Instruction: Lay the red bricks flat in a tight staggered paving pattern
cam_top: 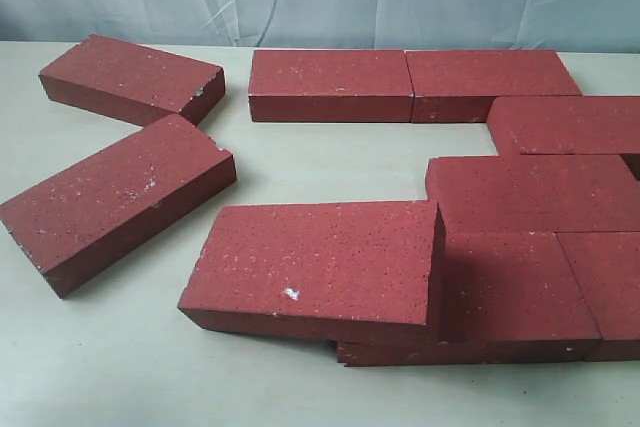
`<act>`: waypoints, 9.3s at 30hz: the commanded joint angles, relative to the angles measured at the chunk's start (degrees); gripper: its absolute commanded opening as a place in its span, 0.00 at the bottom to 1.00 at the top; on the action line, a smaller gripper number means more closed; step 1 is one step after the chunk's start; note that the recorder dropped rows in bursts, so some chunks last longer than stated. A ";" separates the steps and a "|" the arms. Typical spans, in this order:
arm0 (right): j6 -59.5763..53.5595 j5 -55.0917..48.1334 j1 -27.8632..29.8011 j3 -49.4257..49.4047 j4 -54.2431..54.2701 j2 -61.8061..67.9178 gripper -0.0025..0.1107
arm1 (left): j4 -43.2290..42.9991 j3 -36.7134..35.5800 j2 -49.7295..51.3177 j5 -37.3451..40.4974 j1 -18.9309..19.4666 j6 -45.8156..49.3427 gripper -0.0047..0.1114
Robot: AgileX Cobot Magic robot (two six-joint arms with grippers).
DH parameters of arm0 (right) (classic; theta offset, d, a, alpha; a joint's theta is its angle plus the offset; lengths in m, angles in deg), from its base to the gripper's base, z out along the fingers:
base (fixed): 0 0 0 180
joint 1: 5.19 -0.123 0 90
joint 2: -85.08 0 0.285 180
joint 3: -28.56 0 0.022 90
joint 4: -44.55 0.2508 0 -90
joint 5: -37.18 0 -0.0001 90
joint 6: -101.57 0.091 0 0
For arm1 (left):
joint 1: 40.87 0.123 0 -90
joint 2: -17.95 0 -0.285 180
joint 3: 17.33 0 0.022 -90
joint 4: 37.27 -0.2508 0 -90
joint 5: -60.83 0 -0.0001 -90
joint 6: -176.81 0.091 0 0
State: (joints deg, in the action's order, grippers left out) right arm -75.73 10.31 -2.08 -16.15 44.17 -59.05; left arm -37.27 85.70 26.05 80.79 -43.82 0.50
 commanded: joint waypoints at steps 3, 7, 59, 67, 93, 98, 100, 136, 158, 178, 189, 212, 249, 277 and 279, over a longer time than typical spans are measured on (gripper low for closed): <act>0.09 -6.20 0.25 0.59 2.23 1.21 0.02 | -0.31 -0.25 -0.31 -0.66 0.08 -0.04 0.04; 0.09 -14.56 0.25 3.58 2.64 6.36 0.02 | -0.31 -0.25 -0.31 -0.66 0.08 -0.04 0.04; -2.70 -6.57 -43.74 23.93 16.11 63.33 0.02 | -0.31 -0.25 -0.31 -0.66 0.08 -0.04 0.04; -2.70 7.93 -44.43 24.42 17.56 68.35 0.02 | -0.31 -0.25 -0.31 -0.66 0.08 -0.04 0.04; -2.40 -23.42 -44.43 34.37 1.72 64.99 0.02 | -0.31 -0.25 -0.31 -0.76 0.08 -0.04 0.04; -2.40 -23.96 -44.43 32.54 1.32 64.99 0.02 | -0.31 -0.25 -0.31 -0.76 0.08 -0.04 0.04; -2.40 -23.83 -44.43 31.04 1.34 65.22 0.02 | -0.31 -0.25 -0.31 -0.76 0.08 -0.04 0.04; -2.70 -1.53 -44.43 28.94 14.92 68.01 0.02 | -0.31 -0.25 -0.31 -0.76 0.08 -0.04 0.04; -2.70 -6.29 -44.43 28.94 15.06 67.43 0.02 | -0.31 -0.25 -0.31 -0.76 0.08 -0.04 0.04; -2.70 -4.67 -44.43 28.94 15.44 67.43 0.02 | -9.66 -0.25 -0.31 -11.33 0.08 -0.04 0.04; -2.70 -5.57 -44.43 28.94 15.96 67.43 0.02 | -19.95 -0.25 -0.31 -28.06 0.08 -0.04 0.04; -2.70 -5.83 -44.43 28.94 15.96 67.43 0.02 | -11.35 -0.25 -0.31 -30.48 0.08 -5.11 0.04; -2.70 -5.69 -44.43 28.94 18.67 67.43 0.02 | 0.58 19.21 23.68 2.74 0.08 -5.22 0.04; -4.61 -5.40 -49.58 28.85 18.92 67.77 0.02 | 7.75 23.89 63.52 2.47 0.08 -4.97 0.04; -4.61 -5.40 -51.15 28.85 18.94 68.78 0.02 | 8.34 24.57 67.40 1.86 0.08 -4.97 0.04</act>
State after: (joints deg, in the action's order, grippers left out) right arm -79.64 4.87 -51.43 12.89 63.10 9.13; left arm -30.14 109.27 88.97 84.10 -43.82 -4.51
